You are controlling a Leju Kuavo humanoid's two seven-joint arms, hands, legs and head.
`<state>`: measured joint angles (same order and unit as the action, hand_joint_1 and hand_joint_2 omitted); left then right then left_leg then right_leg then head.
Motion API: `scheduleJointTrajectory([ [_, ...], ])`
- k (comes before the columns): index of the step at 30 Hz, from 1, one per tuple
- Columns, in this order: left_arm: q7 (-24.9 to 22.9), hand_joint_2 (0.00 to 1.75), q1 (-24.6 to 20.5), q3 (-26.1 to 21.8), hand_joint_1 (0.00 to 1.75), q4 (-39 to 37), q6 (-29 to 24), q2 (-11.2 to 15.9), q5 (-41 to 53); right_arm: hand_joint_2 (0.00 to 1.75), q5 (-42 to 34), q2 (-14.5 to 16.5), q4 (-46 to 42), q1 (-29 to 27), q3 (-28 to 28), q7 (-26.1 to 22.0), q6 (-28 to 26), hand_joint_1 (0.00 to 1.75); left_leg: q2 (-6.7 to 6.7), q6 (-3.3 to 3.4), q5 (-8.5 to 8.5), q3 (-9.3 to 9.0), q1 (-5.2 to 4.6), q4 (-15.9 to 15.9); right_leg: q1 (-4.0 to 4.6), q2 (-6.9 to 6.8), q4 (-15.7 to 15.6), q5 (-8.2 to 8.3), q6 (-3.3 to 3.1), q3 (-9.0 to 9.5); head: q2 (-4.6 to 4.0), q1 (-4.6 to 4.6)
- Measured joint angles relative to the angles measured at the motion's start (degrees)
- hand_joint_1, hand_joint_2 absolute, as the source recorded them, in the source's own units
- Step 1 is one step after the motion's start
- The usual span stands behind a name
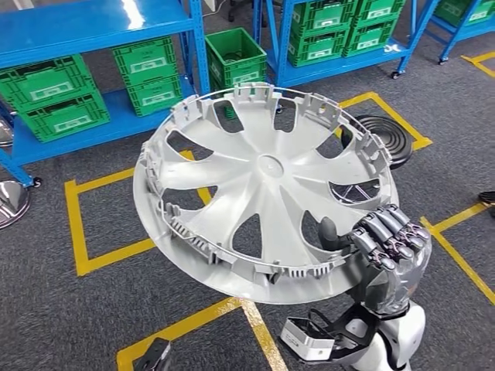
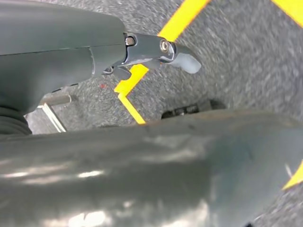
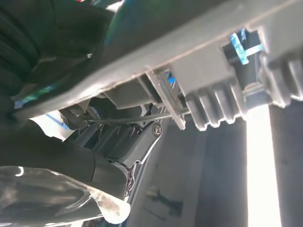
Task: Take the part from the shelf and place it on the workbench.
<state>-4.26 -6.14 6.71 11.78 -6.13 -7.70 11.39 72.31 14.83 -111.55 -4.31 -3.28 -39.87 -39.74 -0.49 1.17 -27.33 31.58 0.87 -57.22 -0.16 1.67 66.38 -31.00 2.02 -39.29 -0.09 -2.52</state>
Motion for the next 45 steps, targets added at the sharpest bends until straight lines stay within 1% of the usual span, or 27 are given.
scheduleJointTrajectory([
  [2,0.1,0.0,0.1,0.0,0.0,0.0,0.0,0.0,0.0,1.75,0.2,0.0,0.0,0.1,0.1,0.0,0.0,1.75,1.73,0.03,-0.03,0.04,-0.05,0.0,-0.23,-1.07,6.6,-2.41,0.5,-3.03,0.0,-0.14],
  [3,0.3,0.0,0.0,0.0,0.0,0.0,0.0,0.1,-0.1,1.75,0.3,0.0,0.0,0.1,0.2,0.0,0.0,1.75,2.52,0.02,-0.05,0.05,-0.06,0.0,-0.36,-1.34,7.4,-2.18,0.67,-3.27,0.0,-0.16],
  [4,0.4,0.0,-0.1,0.0,0.0,0.1,0.0,0.1,-0.2,1.75,0.4,0.0,0.0,0.1,0.3,0.0,0.0,1.75,3.21,-0.02,-0.09,0.03,-0.05,0.0,-0.48,-1.63,5.9,-0.97,0.77,-2.34,0.0,-0.16],
  [6,0.7,0.0,-0.5,0.0,0.0,0.2,0.1,0.1,-0.2,1.75,0.5,0.0,0.0,0.2,0.3,0.0,0.0,1.75,4.36,-0.29,-0.25,-0.09,-0.1,-0.1,-0.52,-3.51,-1.8,2.28,0.78,1.96,0.0,-0.17],
  [8,0.6,0.0,-0.8,0.0,0.0,0.3,0.2,0.1,-0.2,1.75,0.4,0.0,-0.1,0.5,0.4,0.0,0.0,1.75,5.31,-0.86,-0.45,-0.14,-0.41,-0.3,-0.22,-5.46,-7.6,3.69,0.31,5.31,0.0,-0.16],
  [9,0.4,0.0,-1.0,0.0,0.0,0.4,0.2,0.1,-0.2,1.75,0.3,0.0,-0.2,0.5,0.4,0.0,0.0,1.75,5.8,-1.17,-0.47,-0.16,-0.58,-0.4,-0.03,-5.77,-8.6,3.63,-0.02,5.8,0.0,-0.13],
  [11,0.1,0.0,-1.2,0.0,0.0,0.5,0.2,0.1,-0.1,1.75,0.2,0.0,-0.3,0.5,0.6,0.0,0.0,1.75,6.79,-1.69,-0.53,-0.24,-0.64,-0.4,0.07,-4.62,-8.7,3.87,-0.8,5.67,0.0,-0.1],
  [12,0.0,0.0,-1.4,0.0,0.0,0.5,0.3,0.0,0.0,1.75,0.2,0.0,-0.4,0.4,0.7,0.0,0.0,1.75,6.52,-1.95,-0.95,-0.22,-0.54,-0.7,0.0,-4.02,-8.7,4.03,-1.16,5.6,0.0,-0.04],
  [14,0.0,0.0,-1.6,0.0,0.0,0.7,0.3,0.0,0.0,1.75,0.2,0.1,-0.6,0.4,0.9,0.0,0.0,1.75,4.18,-2.36,-3.56,1.1,-0.33,-4.2,-0.23,-2.85,-8.9,4.35,-1.88,5.59,0.0,0.17],
  [16,-0.1,0.0,-1.6,0.0,0.0,0.7,0.4,0.0,0.1,1.75,0.3,0.1,-0.6,0.4,1.0,0.0,0.0,1.75,1.64,-2.45,-7.36,4.35,-0.26,-11.9,-0.19,-1.51,-8.9,4.46,-2.28,5.52,0.0,0.35],
  [18,-0.7,0.0,-1.4,0.2,0.0,0.7,0.6,0.0,0.5,1.75,0.3,0.1,-0.7,0.1,1.1,0.0,0.0,1.75,0.99,-2.28,-8.52,6.82,-0.31,-17.2,0.02,0.08,-8.9,4.52,-2.42,5.52,0.0,0.38],
  [19,-1.0,0.0,-1.4,0.5,0.0,0.7,0.8,0.0,0.8,1.75,0.4,0.1,-0.8,-0.1,1.3,0.0,0.0,1.75,0.86,-2.07,-7.43,6.76,-0.34,-16.7,0.12,0.9,-8.8,4.54,-2.45,5.52,0.0,0.38],
  [20,-1.2,0.0,-1.4,0.7,0.0,0.7,0.9,0.0,1.0,1.75,0.5,0.1,-0.9,-0.4,1.4,0.0,0.0,1.75,0.53,-1.78,-5.38,5.61,-0.37,-13.9,0.18,1.71,-8.8,4.56,-2.44,5.55,0.0,0.37],
  [22,-1.4,0.0,-1.4,1.0,0.0,0.7,1.1,0.1,1.2,1.75,0.6,0.1,-1.4,-0.8,1.8,0.0,0.0,1.75,-1.72,-1.06,-1.48,2.25,-0.38,-6.0,0.24,3.17,-8.6,4.63,-2.3,5.48,0.0,0.34],
  [24,-1.6,0.0,-1.4,1.1,0.0,0.7,1.1,0.0,1.2,1.75,0.6,0.1,-1.8,-0.9,2.0,0.0,0.0,1.75,-3.59,-0.73,-0.44,0.31,-0.39,-1.5,0.07,4.45,-8.5,4.88,-1.84,5.01,0.0,0.38],
  [26,-1.7,0.0,-1.4,1.2,0.0,0.7,1.1,0.0,1.2,1.75,0.6,0.1,-2.1,-1.1,2.2,0.0,0.0,1.75,-3.1,-0.64,-0.61,0.05,-0.47,-0.7,-0.17,5.61,-8.6,5.27,-1.1,4.49,0.0,0.45],
  [27,-1.7,0.0,-1.4,1.3,0.0,0.7,1.1,-0.1,1.2,1.75,0.7,0.1,-2.3,-1.3,2.3,0.0,0.0,1.75,-2.46,-0.47,-0.4,-0.02,-0.41,-0.4,-0.2,5.47,-8.6,5.25,-0.79,4.21,0.0,0.46],
  [29,-1.7,0.0,-1.5,1.4,0.0,0.7,1.1,-0.2,1.2,1.75,0.7,0.1,-2.7,-1.5,2.6,0.0,0.0,1.75,-1.1,0.03,0.06,-0.22,-0.18,0.3,-0.05,2.99,-6.2,3.59,-0.19,2.71,0.0,0.05],
  [31,-1.7,0.0,-1.3,1.4,0.0,0.7,1.0,-0.3,1.2,1.75,0.8,0.1,-2.9,-1.5,2.7,0.0,0.0,1.75,0.4,0.28,0.21,-0.27,-0.2,0.6,-0.08,-0.23,0.6,0.05,0.29,-0.6,0.0,-0.38],
  [32,-1.7,0.0,-1.1,1.4,0.0,0.7,1.0,-0.3,1.1,1.75,1.0,0.1,-2.9,-1.6,2.8,0.0,0.0,1.75,1.22,0.28,0.19,-0.24,-0.24,0.6,-0.19,-0.91,4.3,-1.4,0.52,-2.33,0.0,-0.42],
  [34,-1.7,0.0,-0.8,1.4,0.0,0.7,0.8,-0.3,1.1,1.75,1.3,0.1,-2.9,-1.8,2.8,0.0,0.0,1.75,2.76,0.2,0.1,-0.24,-0.26,0.5,-0.43,-1.43,6.9,-1.56,0.82,-3.45,0.0,-0.42],
  [35,-1.7,0.0,-0.8,1.4,0.0,0.7,0.7,-0.3,1.1,1.75,1.5,0.1,-2.9,-1.9,2.9,0.0,0.0,1.75,3.44,0.1,0.02,-0.28,-0.25,0.5,-0.53,-1.75,4.7,-0.18,0.9,-2.23,0.0,-0.42],
  [37,-1.7,0.0,-0.8,1.4,0.0,0.7,0.7,-0.3,1.0,1.75,1.6,0.1,-2.9,-1.9,3.0,0.0,0.0,1.75,4.55,-0.32,-0.25,-0.47,-0.36,0.4,-0.45,-3.78,-3.4,3.02,0.86,2.39,0.0,-0.44],
  [39,-1.7,0.0,-0.8,1.4,0.0,0.7,0.6,-0.3,1.0,1.75,1.6,0.1,-3.0,-1.8,3.1,0.0,0.0,1.75,5.41,-0.87,-0.52,-0.67,-0.68,0.3,-0.22,-5.25,-8.6,4.25,0.29,5.42,0.0,-0.3],
  [42,-2.4,0.0,-0.7,1.3,0.0,0.7,0.5,-0.3,-0.3,1.75,1.6,0.1,-3.2,-1.9,3.3,0.0,0.0,1.75,6.64,-1.67,-0.83,-0.96,-0.72,0.2,-0.06,-3.96,-9.0,4.22,-0.84,5.56,0.0,-0.18],
  [43,-2.8,0.0,-0.7,1.1,0.0,0.7,0.5,-0.3,-1.4,1.75,1.6,0.1,-3.2,-2.0,3.3,0.0,0.0,1.75,6.2,-1.99,-1.34,-0.95,-0.57,-0.2,-0.1,-3.38,-9.0,4.3,-1.18,5.56,0.0,-0.13],
  [45,-3.4,0.0,-0.2,0.3,0.0,0.7,0.5,-0.2,-3.5,1.75,1.7,0.2,-3.3,-2.2,3.3,0.0,0.0,1.75,3.72,-2.41,-4.08,0.47,-0.34,-4.0,-0.29,-2.19,-9.2,4.5,-1.84,5.63,0.0,0.04],
])
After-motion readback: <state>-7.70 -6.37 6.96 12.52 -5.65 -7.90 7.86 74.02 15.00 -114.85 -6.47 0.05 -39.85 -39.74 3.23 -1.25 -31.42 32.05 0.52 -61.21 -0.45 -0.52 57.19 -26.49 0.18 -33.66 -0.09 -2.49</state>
